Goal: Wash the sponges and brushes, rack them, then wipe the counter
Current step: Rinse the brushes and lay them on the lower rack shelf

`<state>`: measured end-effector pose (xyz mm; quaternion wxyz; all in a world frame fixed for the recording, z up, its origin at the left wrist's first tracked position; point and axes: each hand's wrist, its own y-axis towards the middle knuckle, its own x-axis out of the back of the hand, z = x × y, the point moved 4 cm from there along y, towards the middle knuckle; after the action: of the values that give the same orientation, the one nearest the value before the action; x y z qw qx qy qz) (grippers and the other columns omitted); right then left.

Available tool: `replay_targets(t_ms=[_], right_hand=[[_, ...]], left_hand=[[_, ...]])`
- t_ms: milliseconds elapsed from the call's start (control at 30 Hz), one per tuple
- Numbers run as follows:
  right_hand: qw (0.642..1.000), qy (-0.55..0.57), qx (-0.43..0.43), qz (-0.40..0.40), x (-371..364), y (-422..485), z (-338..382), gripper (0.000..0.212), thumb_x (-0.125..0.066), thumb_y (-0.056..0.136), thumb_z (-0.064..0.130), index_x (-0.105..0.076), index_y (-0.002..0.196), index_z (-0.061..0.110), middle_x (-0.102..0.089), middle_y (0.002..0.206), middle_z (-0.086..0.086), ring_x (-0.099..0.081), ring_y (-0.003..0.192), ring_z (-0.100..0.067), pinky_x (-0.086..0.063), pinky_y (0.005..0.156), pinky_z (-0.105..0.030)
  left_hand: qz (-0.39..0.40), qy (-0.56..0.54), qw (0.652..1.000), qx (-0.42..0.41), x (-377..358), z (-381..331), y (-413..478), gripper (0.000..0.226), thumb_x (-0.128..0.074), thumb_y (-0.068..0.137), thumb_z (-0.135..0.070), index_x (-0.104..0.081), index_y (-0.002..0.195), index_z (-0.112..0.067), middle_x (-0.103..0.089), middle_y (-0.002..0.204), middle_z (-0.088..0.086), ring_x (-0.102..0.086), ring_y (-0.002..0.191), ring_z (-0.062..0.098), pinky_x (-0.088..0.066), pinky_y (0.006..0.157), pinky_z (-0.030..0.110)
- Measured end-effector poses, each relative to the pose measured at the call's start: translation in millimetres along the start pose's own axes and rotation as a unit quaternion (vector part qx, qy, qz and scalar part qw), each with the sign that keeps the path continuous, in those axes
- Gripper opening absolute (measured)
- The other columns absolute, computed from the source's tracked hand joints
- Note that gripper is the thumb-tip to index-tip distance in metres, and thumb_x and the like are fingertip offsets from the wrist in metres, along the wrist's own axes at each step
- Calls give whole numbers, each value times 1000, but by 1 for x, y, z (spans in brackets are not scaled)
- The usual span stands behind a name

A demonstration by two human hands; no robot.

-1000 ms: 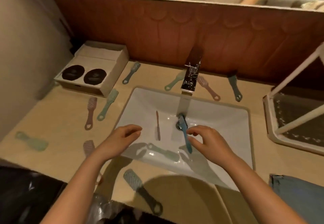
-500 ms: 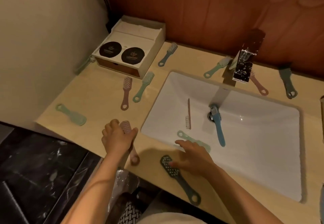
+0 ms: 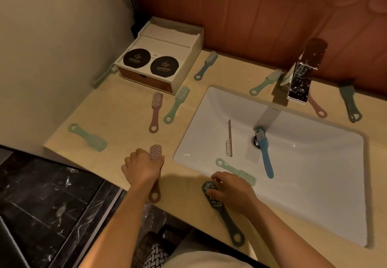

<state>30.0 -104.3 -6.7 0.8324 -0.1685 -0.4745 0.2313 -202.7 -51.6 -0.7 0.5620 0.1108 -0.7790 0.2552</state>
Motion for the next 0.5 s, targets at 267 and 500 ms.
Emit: replay_targets(t_ms=[267, 500], right_hand=[[992, 84, -21, -87, 13, -5, -14, 32, -54, 90, 41, -58, 117, 25, -58, 122, 3, -48, 111, -15, -39, 89, -27], [921, 346, -10, -180, 55, -27, -32, 24, -60, 89, 27, -54, 111, 34, -56, 95, 13, -55, 85, -10, -50, 65, -13]], left_hand=[[33, -125, 991, -34, 8, -17, -12, 45, -65, 81, -40, -51, 108, -8, -53, 108, 11, -53, 100, 32, -42, 80, 36], [113, -308, 940, -95, 16, -50, -32, 34, -70, 80, -29, -45, 96, -14, -51, 85, -2, -56, 88, 26, -48, 72, 36]])
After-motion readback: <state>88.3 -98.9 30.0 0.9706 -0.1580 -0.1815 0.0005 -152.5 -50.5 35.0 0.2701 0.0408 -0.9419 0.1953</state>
